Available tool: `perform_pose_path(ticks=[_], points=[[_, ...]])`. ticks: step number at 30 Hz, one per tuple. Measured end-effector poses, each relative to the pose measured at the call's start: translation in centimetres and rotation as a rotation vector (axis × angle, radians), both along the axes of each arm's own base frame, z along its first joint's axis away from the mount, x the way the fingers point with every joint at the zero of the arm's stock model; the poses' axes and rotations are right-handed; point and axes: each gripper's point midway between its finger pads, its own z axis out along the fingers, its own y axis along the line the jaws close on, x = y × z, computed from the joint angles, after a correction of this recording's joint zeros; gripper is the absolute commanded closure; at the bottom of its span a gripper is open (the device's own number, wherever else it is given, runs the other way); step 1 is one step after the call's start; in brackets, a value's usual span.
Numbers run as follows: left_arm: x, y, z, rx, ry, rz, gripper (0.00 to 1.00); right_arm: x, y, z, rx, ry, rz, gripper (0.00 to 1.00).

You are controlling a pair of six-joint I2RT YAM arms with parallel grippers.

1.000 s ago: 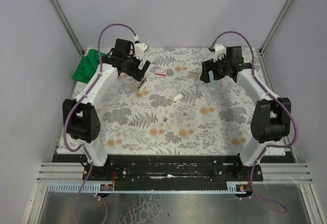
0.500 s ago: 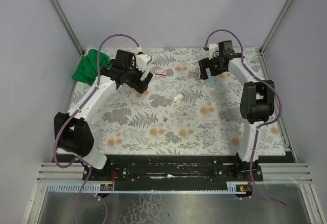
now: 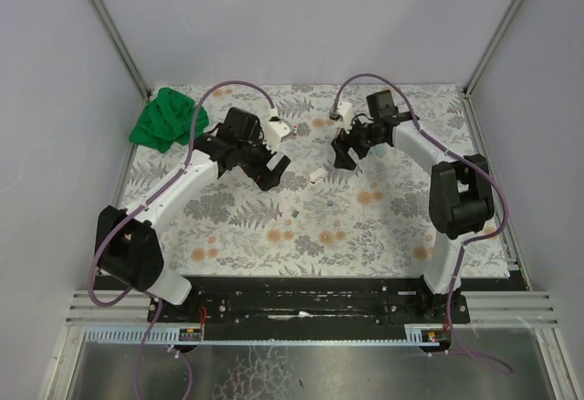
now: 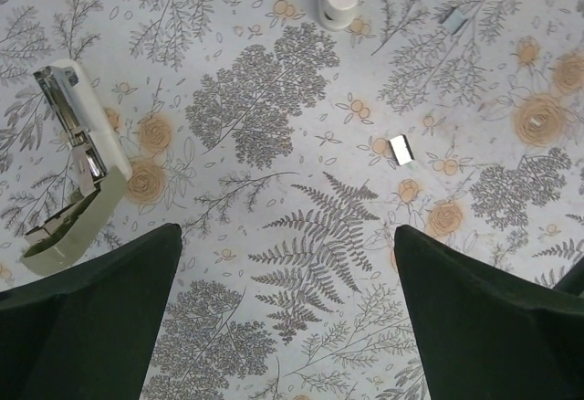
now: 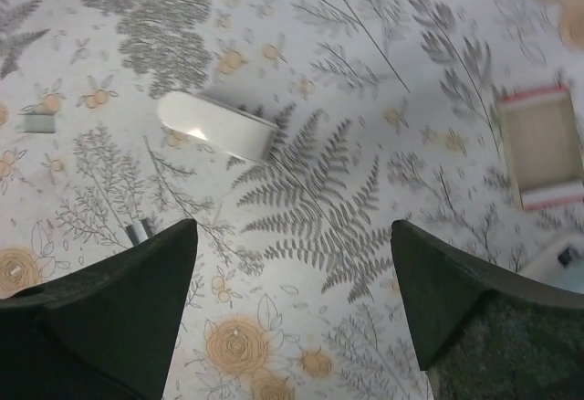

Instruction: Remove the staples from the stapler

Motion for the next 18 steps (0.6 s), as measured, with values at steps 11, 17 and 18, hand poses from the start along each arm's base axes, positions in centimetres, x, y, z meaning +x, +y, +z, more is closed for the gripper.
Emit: perform_pose_path(ticks=[11,17,18], points=[[-3.0,-0.7,1.5,-0.091,-0.026,-0.154,0.00,-2.7,3.8,0.4,0.007,-0.146,0.458,0.10],[-3.3,0.3,2.0,-0.154,-0.013,-0.179,0.00,-3.7,5.7,-1.9,-0.044,-0.166,0.666,0.11],[-3.4,0.5,2.2,-0.165,-0.013,-0.184,0.00,-4.2,6.0,-2.5,-0.050,-0.160,0.696,0.12]])
